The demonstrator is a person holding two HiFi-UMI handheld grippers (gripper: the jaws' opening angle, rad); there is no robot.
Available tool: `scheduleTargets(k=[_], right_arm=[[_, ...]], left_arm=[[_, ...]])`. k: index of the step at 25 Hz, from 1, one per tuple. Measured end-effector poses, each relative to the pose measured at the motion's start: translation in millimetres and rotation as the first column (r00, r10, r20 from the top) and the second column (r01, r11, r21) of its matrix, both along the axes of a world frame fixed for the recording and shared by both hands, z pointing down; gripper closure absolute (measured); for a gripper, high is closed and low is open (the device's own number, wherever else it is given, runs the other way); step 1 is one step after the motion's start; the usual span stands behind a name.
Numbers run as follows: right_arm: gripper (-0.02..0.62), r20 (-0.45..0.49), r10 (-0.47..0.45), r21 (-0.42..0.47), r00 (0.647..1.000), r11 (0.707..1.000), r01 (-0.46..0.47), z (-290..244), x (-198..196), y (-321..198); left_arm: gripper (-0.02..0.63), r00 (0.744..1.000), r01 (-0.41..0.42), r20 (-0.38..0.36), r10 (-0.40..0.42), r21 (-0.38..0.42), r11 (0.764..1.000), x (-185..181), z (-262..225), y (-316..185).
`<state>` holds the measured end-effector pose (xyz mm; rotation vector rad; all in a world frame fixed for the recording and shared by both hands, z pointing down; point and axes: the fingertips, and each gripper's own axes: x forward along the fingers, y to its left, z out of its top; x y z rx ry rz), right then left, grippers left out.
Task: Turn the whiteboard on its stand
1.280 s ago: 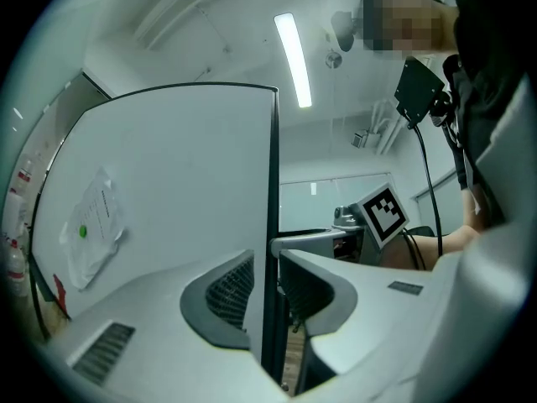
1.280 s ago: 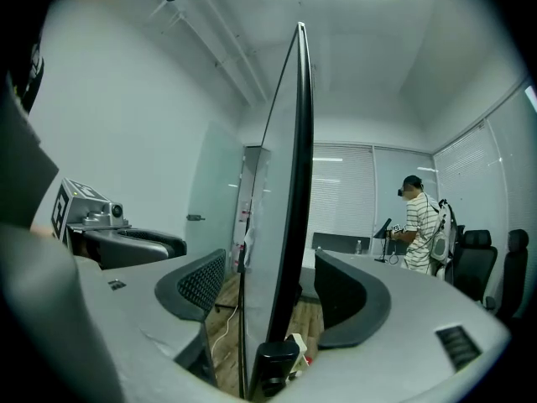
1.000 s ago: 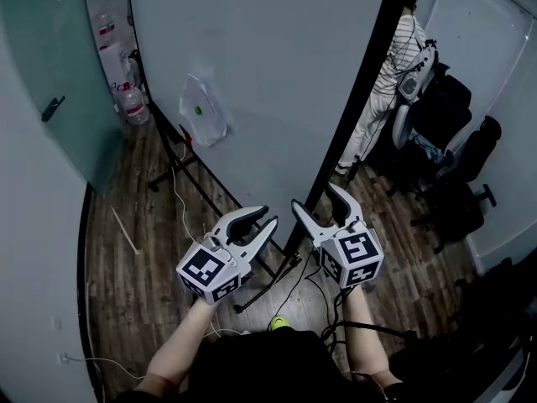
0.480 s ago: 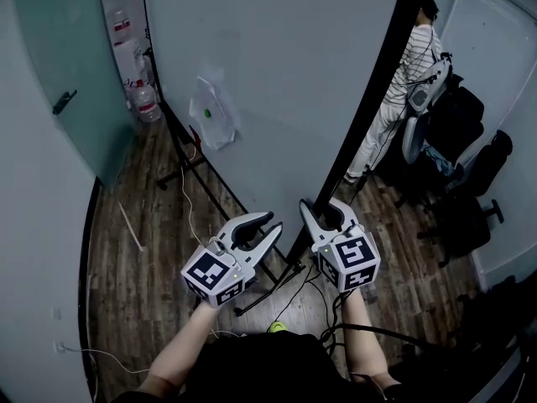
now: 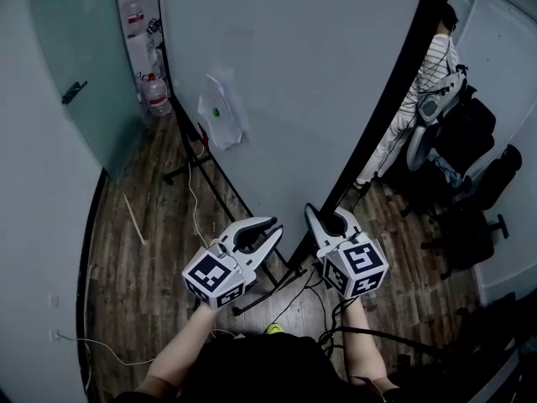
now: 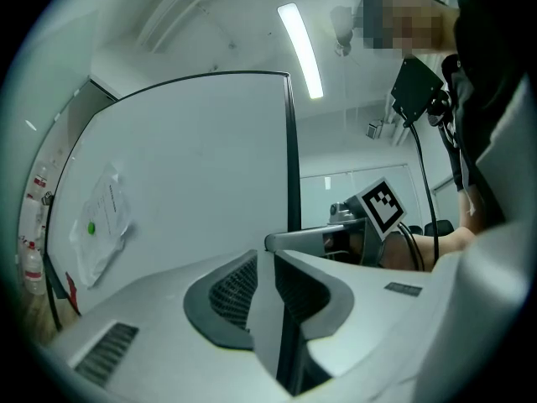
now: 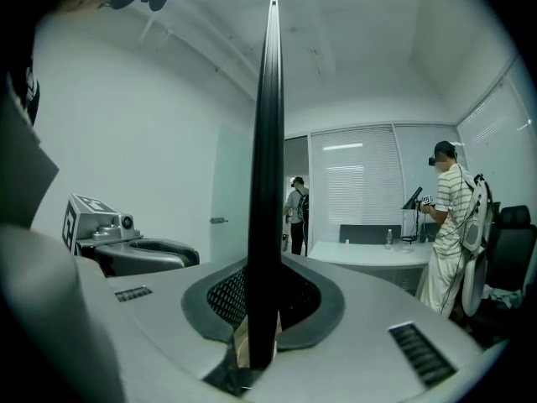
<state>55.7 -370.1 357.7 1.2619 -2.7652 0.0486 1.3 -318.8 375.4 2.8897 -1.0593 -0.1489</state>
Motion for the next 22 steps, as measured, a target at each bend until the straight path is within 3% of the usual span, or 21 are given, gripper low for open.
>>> scheduleTargets(k=[22], right_arm=[[0.546,0.002,-0.032,-0.016,0.999,0.999,0.032,3,-21,-30]], left_arm=[[0.552,0.995,0.101,0.010,-0.101,-0.035,0.994,-24,19,-4]])
